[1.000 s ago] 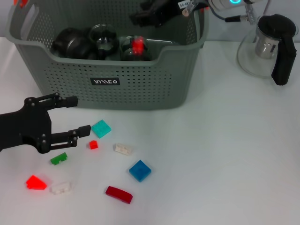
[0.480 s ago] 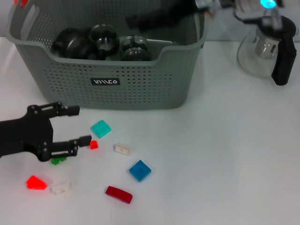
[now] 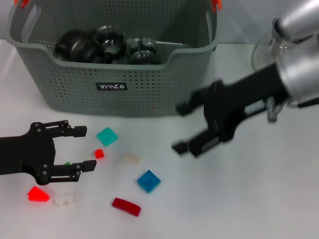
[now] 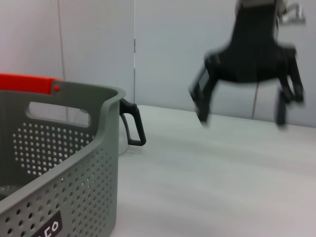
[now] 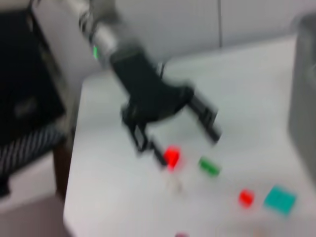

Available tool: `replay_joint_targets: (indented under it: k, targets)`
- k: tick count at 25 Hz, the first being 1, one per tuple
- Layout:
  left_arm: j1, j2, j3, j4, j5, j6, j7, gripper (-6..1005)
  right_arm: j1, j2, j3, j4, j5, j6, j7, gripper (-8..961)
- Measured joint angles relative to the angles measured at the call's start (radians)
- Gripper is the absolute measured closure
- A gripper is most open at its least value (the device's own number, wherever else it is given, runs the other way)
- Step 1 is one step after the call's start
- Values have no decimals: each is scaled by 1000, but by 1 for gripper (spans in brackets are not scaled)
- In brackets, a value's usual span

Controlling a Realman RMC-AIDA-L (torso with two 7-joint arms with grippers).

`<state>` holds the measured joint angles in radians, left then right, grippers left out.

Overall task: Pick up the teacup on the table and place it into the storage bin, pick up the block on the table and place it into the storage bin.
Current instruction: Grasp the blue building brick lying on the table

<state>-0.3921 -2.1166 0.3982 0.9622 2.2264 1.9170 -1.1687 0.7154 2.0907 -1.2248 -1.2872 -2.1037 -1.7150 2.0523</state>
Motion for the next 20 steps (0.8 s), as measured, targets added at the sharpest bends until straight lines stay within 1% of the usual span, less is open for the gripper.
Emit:
replay_joint_targets:
  k: [1, 2, 4, 5, 9, 10, 11, 12, 16, 20]
  targets:
    - [0, -1, 1, -2, 0, -1, -1, 215, 4, 6, -26, 4, -31, -1, 3, 25]
    - [1, -2, 0, -5, 0, -2, -1, 215, 13, 8, -74, 17, -63, 14, 10, 25]
    - [4, -3, 0, -11, -1, -8, -2, 215, 34, 9, -153, 52, -94, 46, 20, 26]
    - [6, -4, -3, -13, -3, -10, -2, 215, 53, 8, -198, 82, -112, 69, 23, 26]
    - [10, -9, -33, -31, -8, -11, -3, 215, 139, 10, -303, 189, -174, 134, 23, 25]
    - [10, -9, -42, -36, -8, -11, -3, 215, 178, 11, -347, 233, -185, 158, 22, 25]
    - [11, -9, -47, -39, -8, -11, -3, 215, 194, 11, -370, 246, -186, 174, 19, 30]
    - [11, -9, -54, -43, -8, -12, -3, 215, 194, 11, -370, 246, -186, 174, 19, 34]
    - [12, -9, -68, -57, -8, -12, -3, 215, 244, 11, -487, 268, -191, 249, 9, 39]
    - [12, -10, -76, -59, -8, -12, -3, 215, 280, 15, -593, 272, -191, 321, 3, 39]
